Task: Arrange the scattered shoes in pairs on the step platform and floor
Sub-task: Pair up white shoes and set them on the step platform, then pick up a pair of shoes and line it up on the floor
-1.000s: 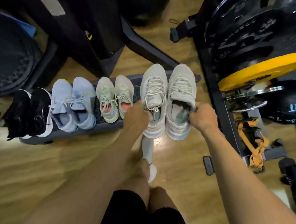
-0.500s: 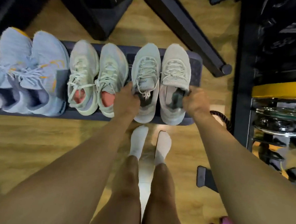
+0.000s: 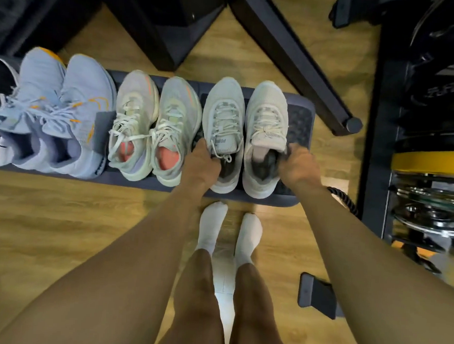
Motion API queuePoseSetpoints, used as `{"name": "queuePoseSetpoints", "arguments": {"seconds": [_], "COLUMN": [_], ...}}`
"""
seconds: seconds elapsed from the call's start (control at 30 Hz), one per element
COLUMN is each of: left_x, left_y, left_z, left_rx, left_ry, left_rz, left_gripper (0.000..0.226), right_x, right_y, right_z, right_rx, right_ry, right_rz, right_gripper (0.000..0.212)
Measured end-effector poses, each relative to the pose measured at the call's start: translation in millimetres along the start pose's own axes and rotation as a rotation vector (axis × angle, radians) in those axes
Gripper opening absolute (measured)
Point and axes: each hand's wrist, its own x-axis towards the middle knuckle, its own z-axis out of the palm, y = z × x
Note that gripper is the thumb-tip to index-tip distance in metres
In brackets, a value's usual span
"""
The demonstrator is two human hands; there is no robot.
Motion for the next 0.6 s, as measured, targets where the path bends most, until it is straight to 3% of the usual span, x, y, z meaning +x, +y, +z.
{"name": "queuePoseSetpoints", "arguments": {"seconds": [0.1, 0.2, 0.4, 0.6], "left_x": [-34.5, -87.1, -208.7, -330.4], "left_y": [23.2, 57.4, 113.5, 105.4], "left_z": [-32.2, -81.3, -207.6, -322.4], "left_rx": [-0.003, -0.054, 0.069, 0.088], "left_ry": [0.005, 0.072, 0.362, 0.648], "left_rz": [-0.001, 0.14, 0.489, 0.585], "left_gripper": [0.052, 0.056, 0.049, 0.046], "right_x": [-36.1, -93.8, -236.3, -359.7], "right_y": [-21.7, -60.1, -142.2, -219.1], "right_z": [-46.7, -103.5, -200.1, -254.3], "right_rx": [-0.016, -0.099, -0.206, -0.186], "right_ry": [0.03, 0.11, 0.273, 0.352], "right_rz": [-0.049, -0.236, -0.691, -1.113], "right_gripper": [0.024, 0.034, 0.036, 0.048]}}
